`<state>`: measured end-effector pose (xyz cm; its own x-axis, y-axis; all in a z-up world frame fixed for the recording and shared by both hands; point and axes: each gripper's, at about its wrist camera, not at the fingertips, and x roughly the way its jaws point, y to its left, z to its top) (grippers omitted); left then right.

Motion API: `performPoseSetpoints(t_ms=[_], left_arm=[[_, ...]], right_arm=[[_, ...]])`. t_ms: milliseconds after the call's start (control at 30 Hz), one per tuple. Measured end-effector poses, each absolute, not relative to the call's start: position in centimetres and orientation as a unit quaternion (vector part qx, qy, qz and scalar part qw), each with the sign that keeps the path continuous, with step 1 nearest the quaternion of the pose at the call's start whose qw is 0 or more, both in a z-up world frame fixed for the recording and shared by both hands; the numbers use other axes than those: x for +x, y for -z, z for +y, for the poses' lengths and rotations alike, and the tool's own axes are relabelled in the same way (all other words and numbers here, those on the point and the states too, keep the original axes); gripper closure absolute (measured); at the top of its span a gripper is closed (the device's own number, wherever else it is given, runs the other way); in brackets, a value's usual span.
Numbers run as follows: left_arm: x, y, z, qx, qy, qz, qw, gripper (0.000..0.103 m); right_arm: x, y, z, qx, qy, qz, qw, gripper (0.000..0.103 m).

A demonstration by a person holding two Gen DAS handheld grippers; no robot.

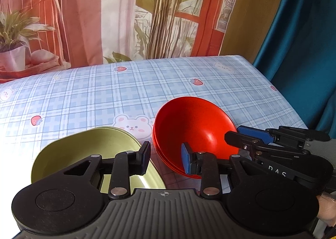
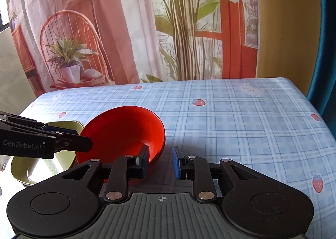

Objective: Organize plates and bowls
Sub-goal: 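Grasp the rims of the nested red bowls with the left gripper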

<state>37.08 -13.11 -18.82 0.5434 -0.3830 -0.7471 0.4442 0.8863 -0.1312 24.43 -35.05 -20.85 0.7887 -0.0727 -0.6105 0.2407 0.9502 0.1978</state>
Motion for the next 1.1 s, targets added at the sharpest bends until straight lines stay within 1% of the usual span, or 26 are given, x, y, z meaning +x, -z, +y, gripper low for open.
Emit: performPoseSetpoints(t_ms=[233, 667, 767, 833, 867, 1100], left_arm=[[37.6, 19.1, -12.9, 0.017, 0.235, 0.427, 0.873, 0.069], [36.8, 19.4, -13.9, 0.022, 0.257, 0.421, 0.869, 0.070], [36.7, 19.6, -14.2, 0.023, 0.265, 0.420, 0.868, 0.072], [36.6, 19.7, -14.4, 0.023, 0.270, 0.419, 0.867, 0.080], [36.5, 19.8, -14.4, 0.023, 0.273, 0.417, 0.866, 0.082], [36.0, 19.9, -14.1, 0.027, 0.279, 0.417, 0.864, 0.082]], right_arm=[[24.2, 21.4, -35.1, 0.171, 0.073, 0.316, 0.930, 0.081], [23.1, 23.4, -35.9, 0.206, 0.078, 0.331, 0.917, 0.082], [22.9, 23.7, -36.0, 0.214, 0.080, 0.333, 0.915, 0.082], [22.8, 23.8, -36.1, 0.219, 0.079, 0.333, 0.914, 0.083], [22.7, 23.8, -36.1, 0.220, 0.078, 0.333, 0.914, 0.084], [21.9, 23.1, -35.8, 0.225, 0.082, 0.325, 0.915, 0.085]])
